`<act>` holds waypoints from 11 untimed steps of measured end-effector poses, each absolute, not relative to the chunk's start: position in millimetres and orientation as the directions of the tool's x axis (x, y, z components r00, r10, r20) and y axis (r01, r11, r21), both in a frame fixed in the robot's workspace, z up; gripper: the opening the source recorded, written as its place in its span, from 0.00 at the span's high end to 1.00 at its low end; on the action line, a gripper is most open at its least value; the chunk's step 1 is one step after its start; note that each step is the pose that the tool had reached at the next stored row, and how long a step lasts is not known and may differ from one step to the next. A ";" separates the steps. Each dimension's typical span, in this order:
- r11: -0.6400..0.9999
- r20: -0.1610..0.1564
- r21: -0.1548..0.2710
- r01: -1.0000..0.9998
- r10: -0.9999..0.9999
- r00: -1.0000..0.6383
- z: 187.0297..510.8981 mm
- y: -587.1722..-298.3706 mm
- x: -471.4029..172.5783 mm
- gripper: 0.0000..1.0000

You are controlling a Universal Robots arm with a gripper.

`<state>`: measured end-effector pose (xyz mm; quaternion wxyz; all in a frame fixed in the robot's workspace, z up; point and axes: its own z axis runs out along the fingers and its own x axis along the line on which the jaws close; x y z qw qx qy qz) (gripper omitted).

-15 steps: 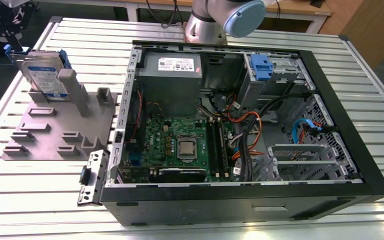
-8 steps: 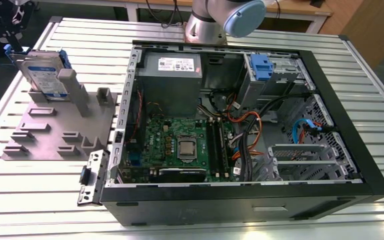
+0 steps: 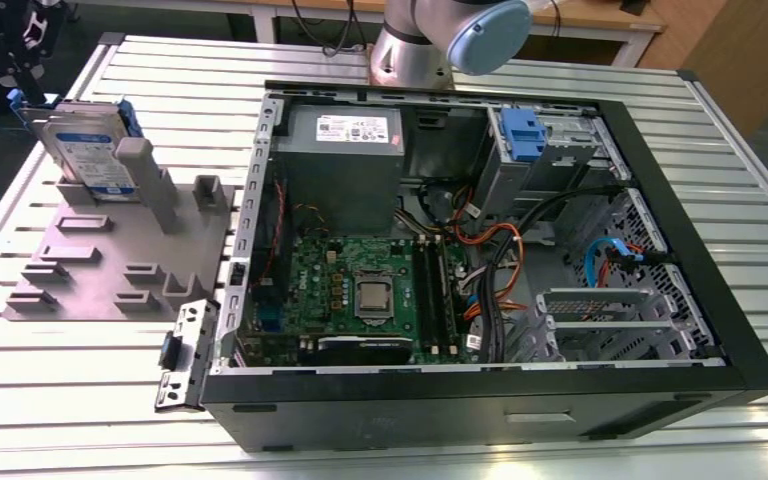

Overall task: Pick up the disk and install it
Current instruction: 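Pick up the disk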

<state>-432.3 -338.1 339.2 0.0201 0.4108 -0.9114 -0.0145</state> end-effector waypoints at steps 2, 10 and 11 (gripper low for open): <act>0.648 0.025 0.043 -0.761 -0.762 -0.647 339.2 -338.1 -432.2 0.89; 0.610 0.025 0.043 -0.791 -0.792 -0.609 339.2 -338.1 -432.2 0.89; 0.610 0.025 0.043 -0.792 -0.793 -0.609 339.1 -338.1 -432.2 0.89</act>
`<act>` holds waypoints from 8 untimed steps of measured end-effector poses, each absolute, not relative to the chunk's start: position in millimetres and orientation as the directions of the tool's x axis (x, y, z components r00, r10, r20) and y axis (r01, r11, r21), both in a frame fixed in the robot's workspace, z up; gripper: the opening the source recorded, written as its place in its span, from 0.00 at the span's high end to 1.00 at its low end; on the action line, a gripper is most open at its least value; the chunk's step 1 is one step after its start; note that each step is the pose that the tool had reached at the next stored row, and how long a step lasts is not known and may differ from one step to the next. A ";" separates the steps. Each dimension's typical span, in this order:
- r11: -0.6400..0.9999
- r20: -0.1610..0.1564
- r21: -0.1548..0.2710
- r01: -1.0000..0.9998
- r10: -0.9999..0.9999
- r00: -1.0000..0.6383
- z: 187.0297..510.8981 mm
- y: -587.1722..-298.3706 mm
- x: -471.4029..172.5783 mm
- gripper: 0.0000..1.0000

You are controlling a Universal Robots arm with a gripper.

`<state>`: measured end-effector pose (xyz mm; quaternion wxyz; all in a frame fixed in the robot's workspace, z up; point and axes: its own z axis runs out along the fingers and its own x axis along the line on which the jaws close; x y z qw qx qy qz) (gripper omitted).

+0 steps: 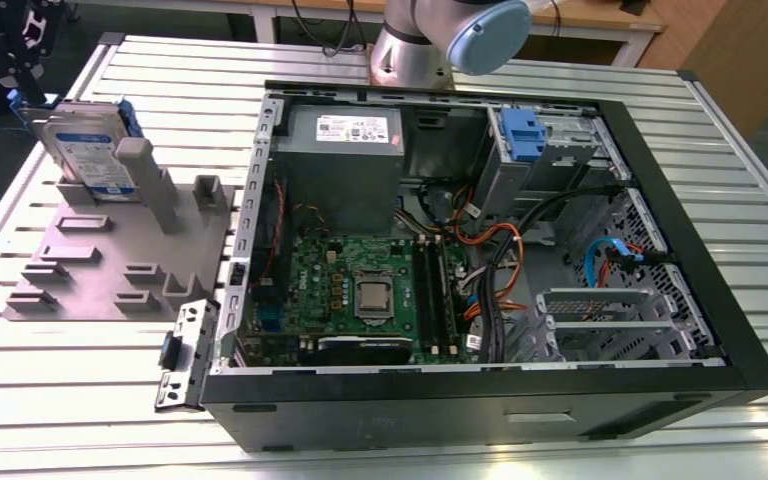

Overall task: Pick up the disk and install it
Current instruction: 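Pick up the disk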

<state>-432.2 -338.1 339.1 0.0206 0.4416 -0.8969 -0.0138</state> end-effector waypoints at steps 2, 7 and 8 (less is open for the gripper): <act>0.609 0.025 0.043 -0.792 -0.793 -0.609 339.1 -338.1 -432.2 0.89; 0.609 0.025 0.043 -0.792 -0.793 -0.609 339.1 -338.1 -432.3 0.89; 0.609 0.025 0.043 -0.792 -0.793 -0.609 339.1 -338.1 -432.2 0.89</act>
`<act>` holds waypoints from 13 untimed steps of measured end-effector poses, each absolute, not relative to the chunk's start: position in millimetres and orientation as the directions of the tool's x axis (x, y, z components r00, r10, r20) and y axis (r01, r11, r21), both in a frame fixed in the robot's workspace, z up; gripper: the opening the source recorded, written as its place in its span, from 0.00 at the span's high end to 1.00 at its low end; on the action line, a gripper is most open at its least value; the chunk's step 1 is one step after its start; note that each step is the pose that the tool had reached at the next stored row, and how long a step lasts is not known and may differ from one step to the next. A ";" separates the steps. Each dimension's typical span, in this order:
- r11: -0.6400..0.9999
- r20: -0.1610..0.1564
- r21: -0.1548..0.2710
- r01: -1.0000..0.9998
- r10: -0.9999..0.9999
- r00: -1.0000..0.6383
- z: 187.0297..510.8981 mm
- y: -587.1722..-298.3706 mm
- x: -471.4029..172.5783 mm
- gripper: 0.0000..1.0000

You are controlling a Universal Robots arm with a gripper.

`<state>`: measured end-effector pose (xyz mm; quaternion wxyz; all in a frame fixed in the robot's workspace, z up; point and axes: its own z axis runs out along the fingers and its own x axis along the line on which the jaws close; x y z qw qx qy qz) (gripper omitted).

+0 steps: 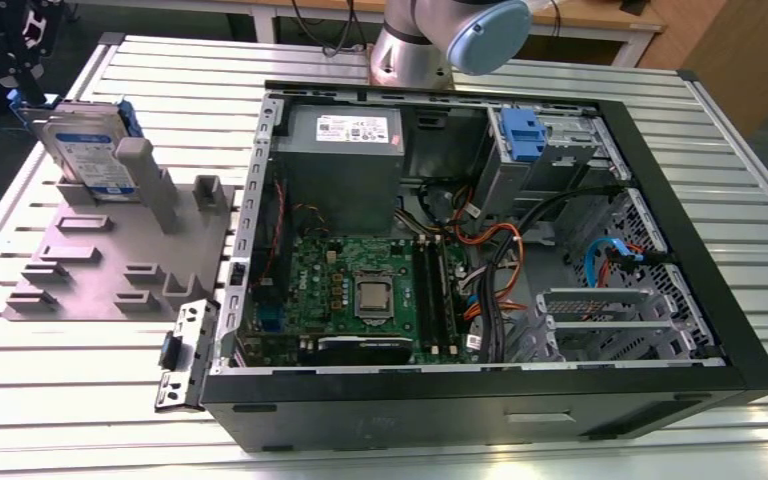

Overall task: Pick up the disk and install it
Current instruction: 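Pick up the disk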

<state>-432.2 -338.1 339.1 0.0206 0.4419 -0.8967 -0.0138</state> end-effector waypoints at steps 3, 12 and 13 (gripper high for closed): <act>0.592 0.025 0.043 -0.805 -0.806 -0.592 339.1 -338.1 -432.2 0.89; 0.501 0.008 0.039 -0.865 -0.865 -0.501 338.2 -338.1 -432.6 0.89; 0.499 -0.001 0.041 -0.865 -0.866 -0.500 338.2 -338.0 -432.7 0.89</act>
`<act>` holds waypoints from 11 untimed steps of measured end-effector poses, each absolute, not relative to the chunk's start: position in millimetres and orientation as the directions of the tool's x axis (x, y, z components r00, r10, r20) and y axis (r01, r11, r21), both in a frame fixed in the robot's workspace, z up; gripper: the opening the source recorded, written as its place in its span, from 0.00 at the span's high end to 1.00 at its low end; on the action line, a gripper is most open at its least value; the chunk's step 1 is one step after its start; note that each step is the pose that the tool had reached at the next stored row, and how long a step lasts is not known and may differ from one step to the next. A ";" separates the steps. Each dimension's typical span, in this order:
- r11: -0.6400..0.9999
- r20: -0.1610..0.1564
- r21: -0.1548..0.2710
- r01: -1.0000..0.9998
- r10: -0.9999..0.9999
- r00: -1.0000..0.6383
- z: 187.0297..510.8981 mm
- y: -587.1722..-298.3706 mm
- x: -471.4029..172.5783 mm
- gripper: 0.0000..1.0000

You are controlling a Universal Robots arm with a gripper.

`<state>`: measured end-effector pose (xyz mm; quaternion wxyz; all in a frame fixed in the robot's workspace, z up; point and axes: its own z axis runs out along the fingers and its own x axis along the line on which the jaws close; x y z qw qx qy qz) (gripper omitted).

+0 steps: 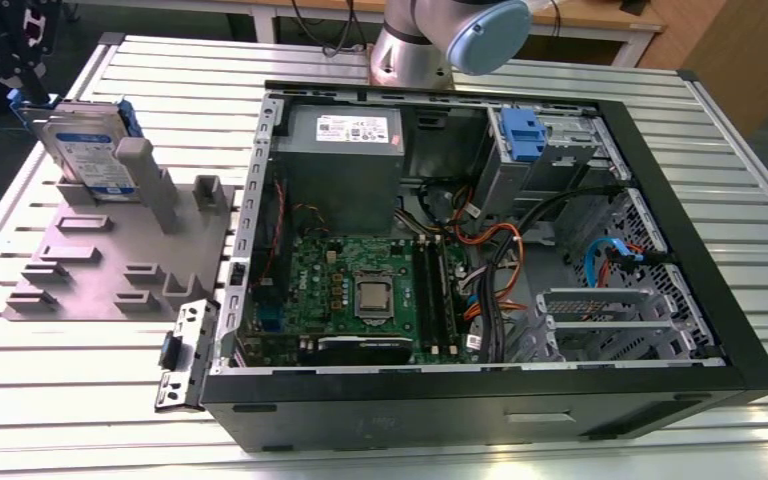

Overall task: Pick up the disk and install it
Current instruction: 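Pick up the disk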

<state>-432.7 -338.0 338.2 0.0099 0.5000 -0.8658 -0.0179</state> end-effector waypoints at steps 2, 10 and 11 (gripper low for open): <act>0.484 -0.011 0.045 -0.874 -0.874 -0.485 337.6 -338.1 -432.6 0.89; 0.362 -0.013 0.047 -0.931 -0.932 -0.363 337.1 -338.1 -432.6 0.89; 0.345 -0.013 0.047 -0.938 -0.938 -0.346 337.1 -338.1 -432.6 0.89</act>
